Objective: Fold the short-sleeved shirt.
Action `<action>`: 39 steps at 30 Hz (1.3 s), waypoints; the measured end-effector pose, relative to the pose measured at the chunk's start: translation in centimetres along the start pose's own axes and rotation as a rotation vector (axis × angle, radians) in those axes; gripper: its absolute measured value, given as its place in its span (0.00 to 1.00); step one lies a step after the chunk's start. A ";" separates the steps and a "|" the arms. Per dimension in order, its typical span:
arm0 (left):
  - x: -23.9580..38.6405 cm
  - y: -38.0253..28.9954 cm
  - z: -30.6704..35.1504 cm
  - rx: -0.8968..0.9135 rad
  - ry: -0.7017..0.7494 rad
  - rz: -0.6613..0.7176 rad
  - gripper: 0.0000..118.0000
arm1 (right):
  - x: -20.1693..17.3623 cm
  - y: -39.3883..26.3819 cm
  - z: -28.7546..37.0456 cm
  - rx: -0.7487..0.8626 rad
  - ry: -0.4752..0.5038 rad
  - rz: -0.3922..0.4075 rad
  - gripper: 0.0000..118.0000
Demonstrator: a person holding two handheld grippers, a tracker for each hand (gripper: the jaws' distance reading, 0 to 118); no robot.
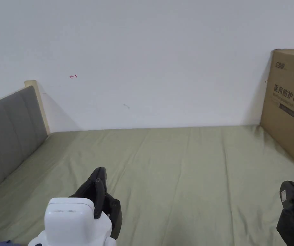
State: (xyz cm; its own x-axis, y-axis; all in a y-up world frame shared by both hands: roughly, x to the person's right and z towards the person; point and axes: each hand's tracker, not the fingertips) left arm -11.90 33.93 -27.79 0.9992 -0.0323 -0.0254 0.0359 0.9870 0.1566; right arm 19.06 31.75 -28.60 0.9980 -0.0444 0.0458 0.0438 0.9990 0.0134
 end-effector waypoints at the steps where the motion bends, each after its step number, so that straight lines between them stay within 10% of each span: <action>1: -0.2 0.0 0.0 -0.011 -0.006 0.011 0.08 | -0.1 0.0 0.0 -0.008 0.004 0.007 0.22; 2: -0.3 -0.1 0.0 -0.021 -0.012 0.017 0.27 | -0.2 -0.1 0.0 -0.011 0.004 0.013 0.44; 4: -0.5 -0.2 -0.2 -0.052 -0.044 0.029 0.94 | -0.2 -0.2 0.1 -0.016 0.005 0.023 0.96; 5: -0.5 -0.3 -0.2 -0.075 -0.056 0.028 1.00 | -0.1 -0.3 0.2 -0.020 0.003 0.019 1.00; 39: -2.2 -0.9 0.2 -0.159 0.157 -0.007 1.00 | -2.3 -0.3 1.9 -0.029 0.031 0.105 1.00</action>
State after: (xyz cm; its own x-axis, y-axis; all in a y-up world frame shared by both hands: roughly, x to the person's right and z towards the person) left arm -14.10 33.11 -27.68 0.9831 -0.0264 -0.1811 0.0265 0.9996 -0.0018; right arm 16.71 31.49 -26.82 0.9980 0.0607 0.0144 -0.0605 0.9980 -0.0189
